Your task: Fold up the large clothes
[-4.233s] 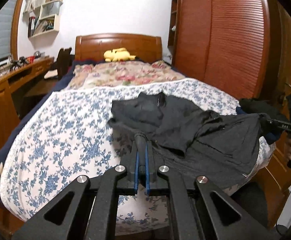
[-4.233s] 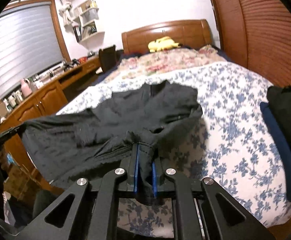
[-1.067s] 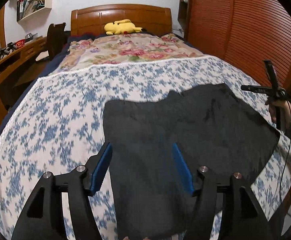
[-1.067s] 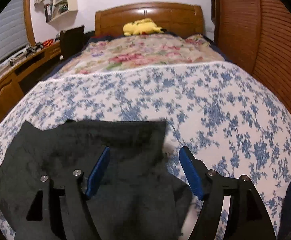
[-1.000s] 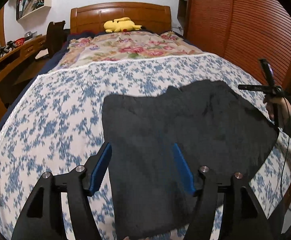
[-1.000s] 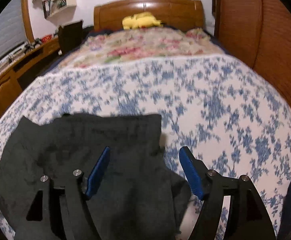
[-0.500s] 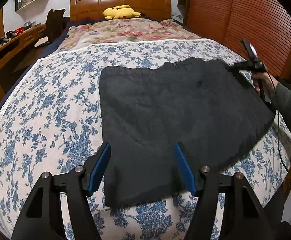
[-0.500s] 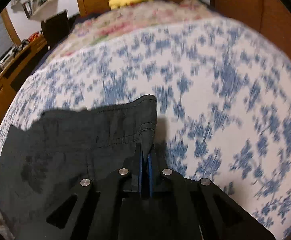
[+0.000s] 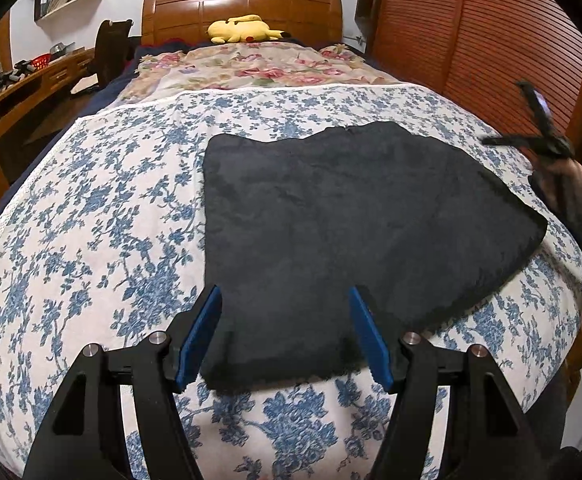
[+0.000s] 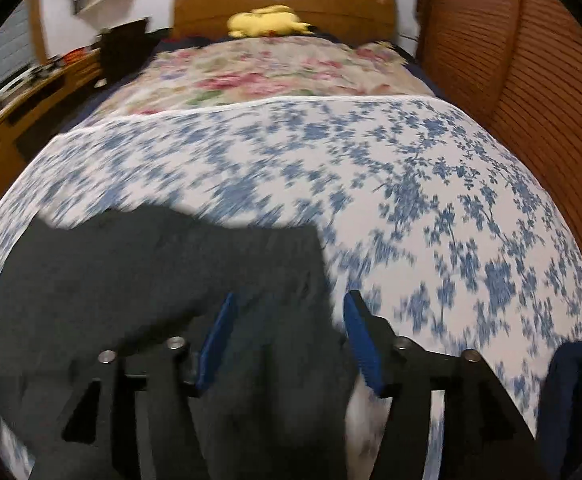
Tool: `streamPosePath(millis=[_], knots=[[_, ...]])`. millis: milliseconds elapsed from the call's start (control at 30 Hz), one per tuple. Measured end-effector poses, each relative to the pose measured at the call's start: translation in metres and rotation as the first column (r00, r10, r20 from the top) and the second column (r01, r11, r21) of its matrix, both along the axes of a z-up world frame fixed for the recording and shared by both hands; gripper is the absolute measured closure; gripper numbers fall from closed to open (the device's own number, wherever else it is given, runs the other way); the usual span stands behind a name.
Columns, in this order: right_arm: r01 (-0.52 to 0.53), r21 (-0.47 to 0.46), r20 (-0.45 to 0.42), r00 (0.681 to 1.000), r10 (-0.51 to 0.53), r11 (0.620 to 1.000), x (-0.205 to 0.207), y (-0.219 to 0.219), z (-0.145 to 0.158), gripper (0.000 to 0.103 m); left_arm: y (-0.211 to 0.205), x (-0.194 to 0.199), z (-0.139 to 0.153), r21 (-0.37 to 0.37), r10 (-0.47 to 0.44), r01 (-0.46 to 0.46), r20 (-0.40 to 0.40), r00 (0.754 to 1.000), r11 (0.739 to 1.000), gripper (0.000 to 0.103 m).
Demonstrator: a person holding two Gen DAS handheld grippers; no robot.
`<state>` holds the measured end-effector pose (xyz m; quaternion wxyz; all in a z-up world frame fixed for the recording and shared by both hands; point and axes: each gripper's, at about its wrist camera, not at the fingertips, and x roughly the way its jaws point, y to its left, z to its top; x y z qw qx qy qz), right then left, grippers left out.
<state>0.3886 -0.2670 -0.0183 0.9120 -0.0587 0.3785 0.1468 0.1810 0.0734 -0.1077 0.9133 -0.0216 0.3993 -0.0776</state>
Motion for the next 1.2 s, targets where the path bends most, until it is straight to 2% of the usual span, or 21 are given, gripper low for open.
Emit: streamPosePath(millis=[167,333,533,667,833,1000,1200], knots=[[-0.056,-0.016,0.02,0.998,0.056,0.998,-0.088,-0.016,-0.013,0.038,0.01,-0.008,-0.007,0.003,0.02,-0.02,-0.015,1.0,1.0,0.036],[-0.005,0.061,-0.002,1.0,0.005,0.998,-0.128,-0.044,-0.019,0.036,0.019,-0.015,-0.018,0.007,0.045,-0.045,-0.041,0.998,0.999,0.036],[0.062,0.07,-0.05,0.997,-0.058,0.996,-0.131,-0.066,-0.026,0.036,0.025,-0.019,-0.033,0.019,0.068,-0.067,-0.081,0.994,0.998,0.036],[0.075,0.099,-0.092,0.994,-0.066,0.992,-0.127,-0.07,-0.035,0.036,0.029,-0.021,-0.036,0.01,0.079,-0.078,-0.086,0.993,0.997,0.036],[0.088,0.094,-0.105,0.991,-0.078,0.992,-0.136,-0.06,-0.043,0.036,0.037,-0.021,-0.038,-0.011,0.102,-0.103,-0.079,0.992,0.995,0.036],[0.109,0.1,-0.134,0.986,-0.096,0.989,-0.136,-0.06,-0.05,0.033,0.045,-0.022,-0.031,-0.049,0.152,-0.153,-0.033,0.988,0.987,0.036],[0.121,0.117,-0.142,0.984,-0.104,0.986,-0.135,-0.058,-0.061,0.032,0.044,-0.016,-0.035,-0.048,0.15,-0.152,-0.045,0.988,0.987,0.036]])
